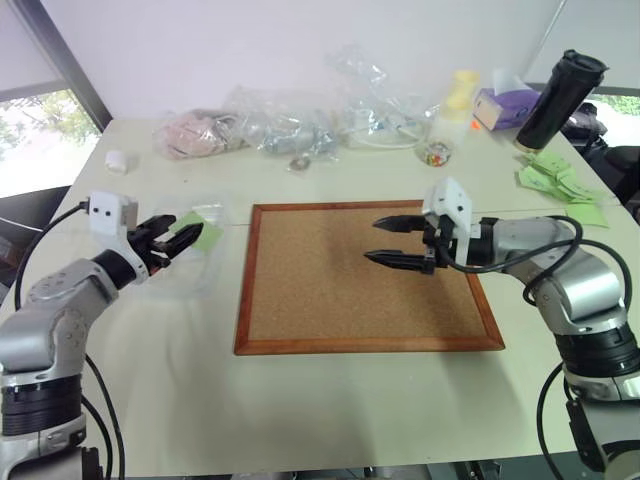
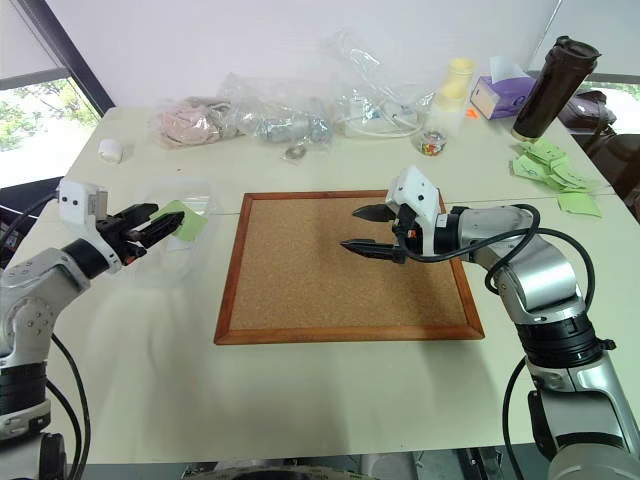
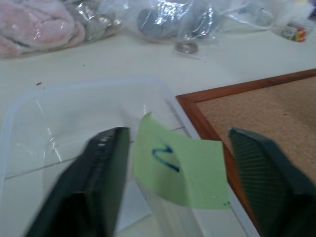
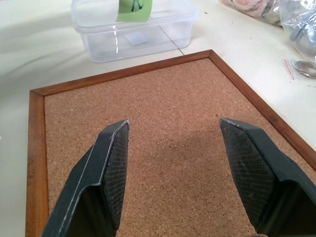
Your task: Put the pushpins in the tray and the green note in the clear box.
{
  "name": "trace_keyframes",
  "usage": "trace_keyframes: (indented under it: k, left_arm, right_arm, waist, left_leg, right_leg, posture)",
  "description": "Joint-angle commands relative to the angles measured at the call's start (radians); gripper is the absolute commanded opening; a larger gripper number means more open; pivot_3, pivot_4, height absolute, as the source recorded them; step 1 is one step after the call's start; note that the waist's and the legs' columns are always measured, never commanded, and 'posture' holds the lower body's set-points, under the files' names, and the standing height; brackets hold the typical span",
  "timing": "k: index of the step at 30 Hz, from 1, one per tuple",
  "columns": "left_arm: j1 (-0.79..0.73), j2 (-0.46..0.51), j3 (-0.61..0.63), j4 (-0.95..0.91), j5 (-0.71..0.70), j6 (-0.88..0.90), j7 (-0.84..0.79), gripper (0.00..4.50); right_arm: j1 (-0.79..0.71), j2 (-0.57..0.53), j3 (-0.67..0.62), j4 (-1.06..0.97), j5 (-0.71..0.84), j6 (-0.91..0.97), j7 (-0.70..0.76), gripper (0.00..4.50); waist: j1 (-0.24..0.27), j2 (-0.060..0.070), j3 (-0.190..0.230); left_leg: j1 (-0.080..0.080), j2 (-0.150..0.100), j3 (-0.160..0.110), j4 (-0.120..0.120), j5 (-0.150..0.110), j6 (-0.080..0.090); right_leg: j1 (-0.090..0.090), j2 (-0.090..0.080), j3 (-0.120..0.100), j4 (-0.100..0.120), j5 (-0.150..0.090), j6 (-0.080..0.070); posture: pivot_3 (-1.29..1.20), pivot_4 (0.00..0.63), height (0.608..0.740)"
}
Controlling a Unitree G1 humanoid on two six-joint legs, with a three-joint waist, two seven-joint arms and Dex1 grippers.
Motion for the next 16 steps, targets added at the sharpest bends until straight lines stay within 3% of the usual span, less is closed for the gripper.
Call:
trace_keyframes:
  k: [1,8,16]
  left_arm:
    - [0.002,0.039,0.030,-0.061,-0.049,0.009,-0.055,4.40]
    - [-0.008,0.081,-0.033,-0.184,-0.148,0.074,-0.157,4.40]
    - [0.022,0.150,-0.163,-0.272,-0.131,0.044,-0.298,4.40]
  right_arm:
    - [0.013,-0.013,-0.020,-0.011,-0.007,-0.022,0.004,2.97]
    - [0.054,-0.068,-0.077,-0.025,0.000,-0.005,0.005,2.97]
    - [0.124,-0.145,-0.149,-0.081,0.043,0.032,0.029,2.97]
  waist:
    - [0.001,0.000,0.000]
    - [0.002,0.000,0.000]
    - [0.001,0.000,0.000]
  left_leg:
    - [0.000,0.000,0.000,0.000,0.000,0.000]
    - [0.000,0.000,0.000,0.000,0.000,0.000]
    - [0.000,0.001,0.000,-0.001,0.000,0.000]
  right_leg:
    - [0.000,0.000,0.000,0.000,0.000,0.000]
    - [0.000,0.000,0.000,0.000,0.000,0.000]
    - [0.000,0.000,0.000,-0.001,0.000,0.000]
  posture:
    - [0.00,0.150,0.740]
    - [0.00,0.150,0.740]
    - [0.00,0.150,0.740]
